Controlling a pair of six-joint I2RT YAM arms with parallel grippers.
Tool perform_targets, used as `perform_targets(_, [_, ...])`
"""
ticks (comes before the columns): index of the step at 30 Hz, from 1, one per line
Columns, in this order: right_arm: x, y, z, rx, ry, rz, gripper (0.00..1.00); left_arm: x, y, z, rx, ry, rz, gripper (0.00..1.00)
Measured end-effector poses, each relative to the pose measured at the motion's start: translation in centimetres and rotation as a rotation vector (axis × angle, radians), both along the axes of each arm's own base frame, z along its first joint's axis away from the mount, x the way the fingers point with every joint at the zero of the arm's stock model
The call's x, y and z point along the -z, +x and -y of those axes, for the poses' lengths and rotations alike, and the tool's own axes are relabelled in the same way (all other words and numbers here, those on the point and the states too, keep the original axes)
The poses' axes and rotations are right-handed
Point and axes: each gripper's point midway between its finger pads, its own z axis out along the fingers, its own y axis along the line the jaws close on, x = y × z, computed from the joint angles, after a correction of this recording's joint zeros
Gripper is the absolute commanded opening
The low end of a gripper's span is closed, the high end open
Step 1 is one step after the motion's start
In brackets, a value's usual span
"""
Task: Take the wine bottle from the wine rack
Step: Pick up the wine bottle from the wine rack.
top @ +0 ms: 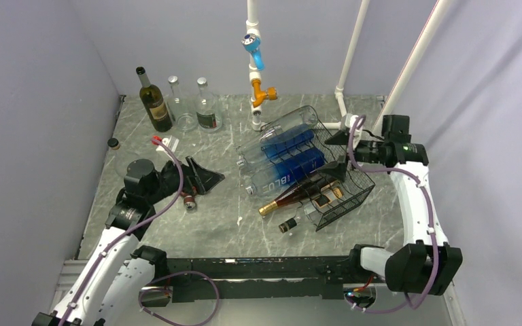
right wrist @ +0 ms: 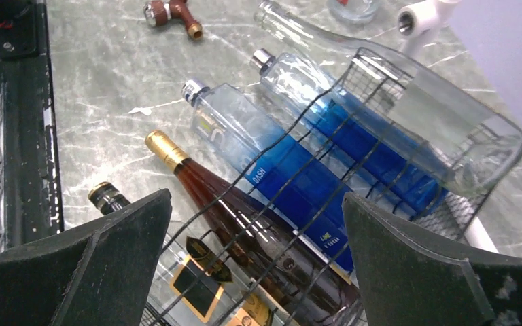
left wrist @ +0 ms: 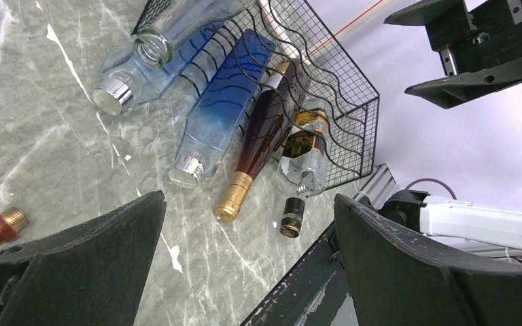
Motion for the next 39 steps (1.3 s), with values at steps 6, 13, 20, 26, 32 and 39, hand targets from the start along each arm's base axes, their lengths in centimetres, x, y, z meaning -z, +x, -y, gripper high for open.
perform_targets(6, [0.9, -0.5, -3.4, -0.053, -0.112, -0.041, 1.00, -0.6, 0.1, 0.3, 0.000, -0.042, -0.016, 1.00])
perform_targets(13, [-1.1, 0.4, -5.4, -0.064, -0.245, 0.073, 1.00, -1.4, 0.3, 0.7, -0.001, -0.094, -0.031, 1.00])
perform_targets(20, [-1.9, 1.5, -7.8, -0.113, -0.357, 0.186, 1.00, -1.1, 0.4, 0.8, 0.000, -0.100, -0.046, 1.00])
perform_targets(26, [-1.2, 2.2, -10.4, -0.208, -0.426, 0.245, 1.00, 0.0, 0.7, 0.9, 0.000, -0.099, -0.077, 0.99])
perform_targets(32, [-0.3, 1.4, -12.1, -0.312, -0.457, 0.286, 1.00, 1.8, 1.6, 1.5, -0.001, -0.135, -0.140, 0.99])
perform_targets(39, [0.6, 0.8, -13.9, -0.463, -0.484, 0.340, 1.00, 2.5, 2.5, 2.0, -0.001, -0.148, -0.165, 0.99])
